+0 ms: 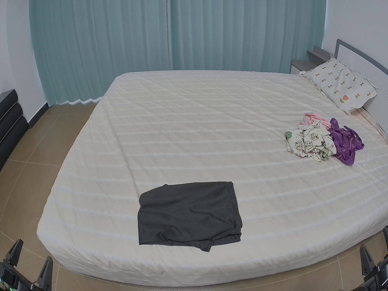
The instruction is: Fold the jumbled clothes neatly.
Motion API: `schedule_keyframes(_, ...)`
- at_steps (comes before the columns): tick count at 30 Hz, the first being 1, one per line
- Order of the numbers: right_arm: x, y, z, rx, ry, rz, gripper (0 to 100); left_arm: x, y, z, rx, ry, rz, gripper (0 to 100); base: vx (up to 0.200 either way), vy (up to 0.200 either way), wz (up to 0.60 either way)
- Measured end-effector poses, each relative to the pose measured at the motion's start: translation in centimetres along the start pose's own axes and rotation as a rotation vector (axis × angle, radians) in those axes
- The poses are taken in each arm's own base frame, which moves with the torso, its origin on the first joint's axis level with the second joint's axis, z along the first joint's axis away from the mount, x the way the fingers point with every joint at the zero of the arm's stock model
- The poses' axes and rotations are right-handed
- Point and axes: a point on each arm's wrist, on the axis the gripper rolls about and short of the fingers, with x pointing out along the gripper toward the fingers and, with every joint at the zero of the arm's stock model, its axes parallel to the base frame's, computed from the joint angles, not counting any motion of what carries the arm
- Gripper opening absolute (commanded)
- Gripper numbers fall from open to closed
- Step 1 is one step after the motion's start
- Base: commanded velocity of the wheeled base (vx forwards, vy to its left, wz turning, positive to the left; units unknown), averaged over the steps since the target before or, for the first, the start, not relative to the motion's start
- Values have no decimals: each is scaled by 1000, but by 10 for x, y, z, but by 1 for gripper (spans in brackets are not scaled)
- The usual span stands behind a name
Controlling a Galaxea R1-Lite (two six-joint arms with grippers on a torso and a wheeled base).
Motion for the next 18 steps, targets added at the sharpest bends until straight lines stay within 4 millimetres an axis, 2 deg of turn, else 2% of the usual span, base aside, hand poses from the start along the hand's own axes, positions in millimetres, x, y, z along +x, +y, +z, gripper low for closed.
schedule_keyframes(18, 0, 0, 0, 0, 0, 0, 100, 0, 0, 0, 0, 0, 0, 100, 0, 0, 0)
